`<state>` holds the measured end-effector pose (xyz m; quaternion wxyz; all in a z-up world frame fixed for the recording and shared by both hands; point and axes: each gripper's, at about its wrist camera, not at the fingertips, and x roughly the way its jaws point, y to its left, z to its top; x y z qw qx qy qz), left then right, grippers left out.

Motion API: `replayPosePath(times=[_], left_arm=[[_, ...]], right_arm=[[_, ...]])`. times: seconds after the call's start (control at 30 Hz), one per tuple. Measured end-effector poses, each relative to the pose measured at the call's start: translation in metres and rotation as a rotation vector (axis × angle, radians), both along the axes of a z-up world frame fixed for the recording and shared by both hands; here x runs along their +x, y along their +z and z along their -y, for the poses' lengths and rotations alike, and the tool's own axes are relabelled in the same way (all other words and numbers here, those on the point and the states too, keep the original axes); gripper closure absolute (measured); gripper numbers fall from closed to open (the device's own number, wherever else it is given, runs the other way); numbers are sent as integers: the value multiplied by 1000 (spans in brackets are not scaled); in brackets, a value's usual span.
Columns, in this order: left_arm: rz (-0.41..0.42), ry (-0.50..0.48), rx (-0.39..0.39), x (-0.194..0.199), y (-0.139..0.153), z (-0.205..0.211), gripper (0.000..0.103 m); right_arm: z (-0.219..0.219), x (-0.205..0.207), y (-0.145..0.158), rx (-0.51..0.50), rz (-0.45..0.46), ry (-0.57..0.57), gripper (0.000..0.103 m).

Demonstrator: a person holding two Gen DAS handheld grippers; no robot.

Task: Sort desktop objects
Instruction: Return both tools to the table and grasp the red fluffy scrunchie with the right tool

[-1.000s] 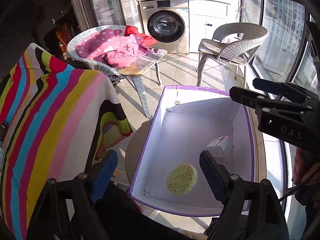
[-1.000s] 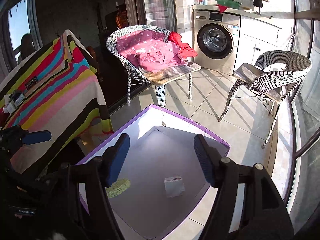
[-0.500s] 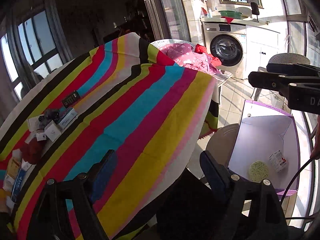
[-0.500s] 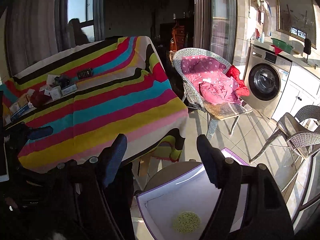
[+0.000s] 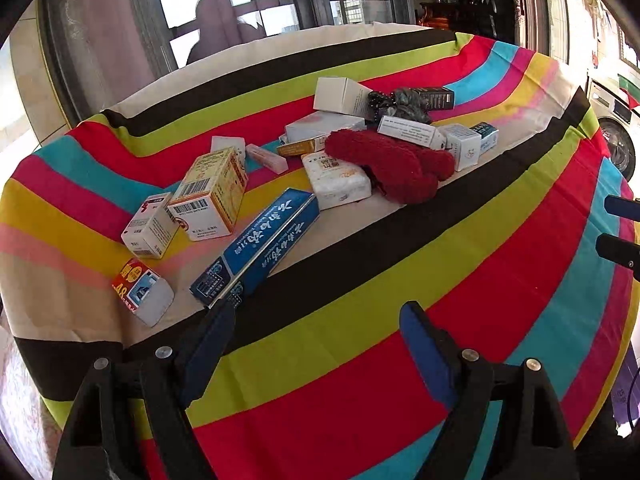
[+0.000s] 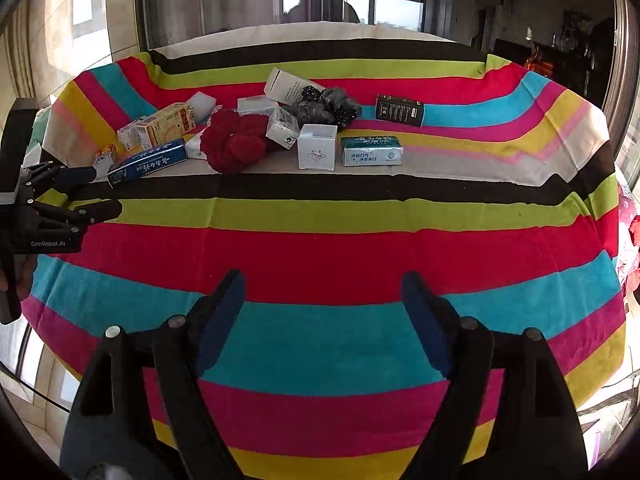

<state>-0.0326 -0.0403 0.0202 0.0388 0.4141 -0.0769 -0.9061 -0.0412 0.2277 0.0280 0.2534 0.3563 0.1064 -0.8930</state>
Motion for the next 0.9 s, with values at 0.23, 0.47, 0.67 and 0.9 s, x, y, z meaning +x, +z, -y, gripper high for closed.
replayPosePath(times=[0.23,0.47,0.67,0.9], left_arm=[[87,-5,2,-68,-26,48,17],[47,-2,189,-78,-28,56,69],[28,68,174,-52,-28,51,70],[20,92,213,-20,-28,46,70]], right_arm=[[70,-51,-25,-21,166,82,21],[127,-88,-28,-4,160,104,21],[160,-128,-31,-23,213,83,21],[159,-132,-33,-107,225,91,51]])
